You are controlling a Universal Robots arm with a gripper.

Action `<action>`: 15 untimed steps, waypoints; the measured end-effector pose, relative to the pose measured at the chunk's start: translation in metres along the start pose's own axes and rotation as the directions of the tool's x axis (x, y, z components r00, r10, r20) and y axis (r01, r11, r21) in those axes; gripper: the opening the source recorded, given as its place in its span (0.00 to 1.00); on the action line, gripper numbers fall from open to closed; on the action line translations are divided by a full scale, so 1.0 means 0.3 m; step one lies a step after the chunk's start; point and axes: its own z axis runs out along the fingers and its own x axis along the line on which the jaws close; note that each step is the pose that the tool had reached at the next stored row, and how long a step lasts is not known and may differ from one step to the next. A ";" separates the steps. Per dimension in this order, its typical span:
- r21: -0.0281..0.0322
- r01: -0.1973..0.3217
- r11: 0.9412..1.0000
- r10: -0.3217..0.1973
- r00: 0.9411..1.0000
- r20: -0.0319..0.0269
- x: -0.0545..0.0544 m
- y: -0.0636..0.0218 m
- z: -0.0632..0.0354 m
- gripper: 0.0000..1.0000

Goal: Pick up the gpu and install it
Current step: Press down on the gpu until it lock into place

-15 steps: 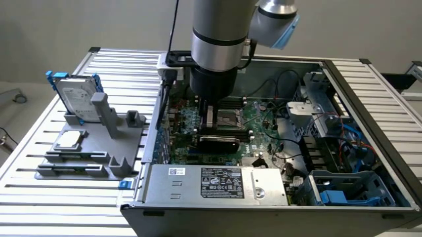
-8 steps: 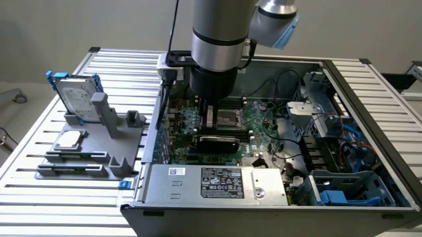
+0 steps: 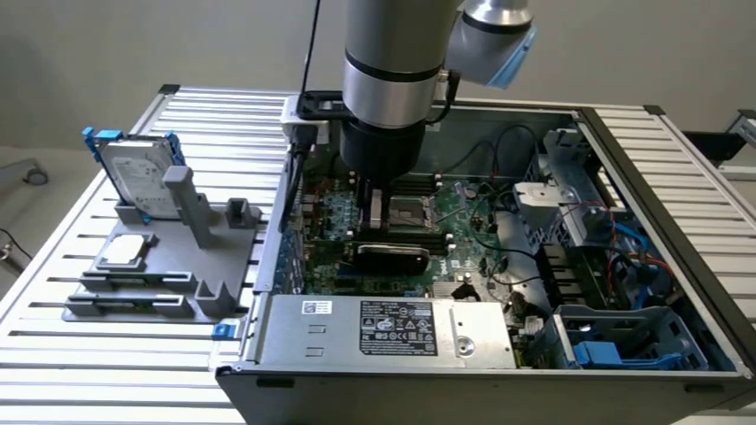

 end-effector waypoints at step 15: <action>0.009 0.000 1.000 0.000 1.000 0.000 -0.022 0.020 0.053 0.11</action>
